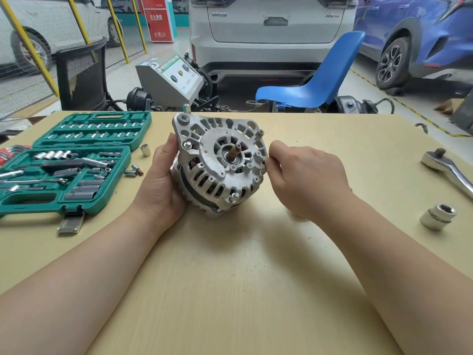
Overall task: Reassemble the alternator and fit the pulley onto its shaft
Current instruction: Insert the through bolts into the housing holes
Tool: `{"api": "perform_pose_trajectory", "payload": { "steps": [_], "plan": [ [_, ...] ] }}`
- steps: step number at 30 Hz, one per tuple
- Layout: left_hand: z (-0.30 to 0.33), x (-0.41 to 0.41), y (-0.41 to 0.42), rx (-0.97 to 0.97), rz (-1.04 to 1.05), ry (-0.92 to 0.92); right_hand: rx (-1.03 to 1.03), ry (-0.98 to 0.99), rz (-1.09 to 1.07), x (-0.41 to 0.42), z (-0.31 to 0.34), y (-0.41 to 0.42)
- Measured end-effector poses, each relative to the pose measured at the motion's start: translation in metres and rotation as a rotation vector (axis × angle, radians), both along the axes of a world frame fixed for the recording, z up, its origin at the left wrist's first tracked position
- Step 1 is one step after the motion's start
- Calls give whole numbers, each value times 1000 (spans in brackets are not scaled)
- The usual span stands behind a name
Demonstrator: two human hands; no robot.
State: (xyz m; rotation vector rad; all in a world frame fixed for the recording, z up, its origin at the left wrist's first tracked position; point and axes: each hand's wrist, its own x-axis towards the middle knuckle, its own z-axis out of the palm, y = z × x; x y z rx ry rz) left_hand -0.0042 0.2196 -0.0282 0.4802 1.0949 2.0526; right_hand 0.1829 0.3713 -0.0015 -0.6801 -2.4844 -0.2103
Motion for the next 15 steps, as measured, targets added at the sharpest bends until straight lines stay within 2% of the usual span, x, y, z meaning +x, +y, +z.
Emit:
{"api": "perform_pose_trajectory", "payload": {
  "steps": [11, 15],
  "plan": [
    [2, -1, 0, 7, 2, 38, -284, 6, -66, -2, 5, 9],
    [3, 1, -1, -7, -10, 79, -353, 67, -313, 30, 28, 56]
  ]
}}
